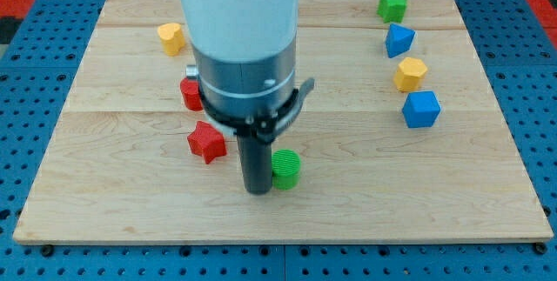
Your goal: Locate the green circle to the bottom of the blue cube
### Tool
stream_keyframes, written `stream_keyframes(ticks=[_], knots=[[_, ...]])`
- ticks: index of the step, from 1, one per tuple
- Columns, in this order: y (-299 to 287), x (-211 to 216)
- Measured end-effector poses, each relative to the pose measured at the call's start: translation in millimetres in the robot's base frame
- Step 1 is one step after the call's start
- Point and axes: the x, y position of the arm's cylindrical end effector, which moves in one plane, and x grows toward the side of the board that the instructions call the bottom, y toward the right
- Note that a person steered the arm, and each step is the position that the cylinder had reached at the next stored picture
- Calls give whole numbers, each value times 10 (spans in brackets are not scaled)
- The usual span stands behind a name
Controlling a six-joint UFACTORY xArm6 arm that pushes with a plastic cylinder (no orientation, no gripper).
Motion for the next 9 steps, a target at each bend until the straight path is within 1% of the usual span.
stream_keyframes(ticks=[1,2,4,5,6,7,8,9], knots=[[243,-106],[718,-115],[1495,-384],[1728,-361],[1435,-364],[1379,-667],[1490,-743],[1707,-676]])
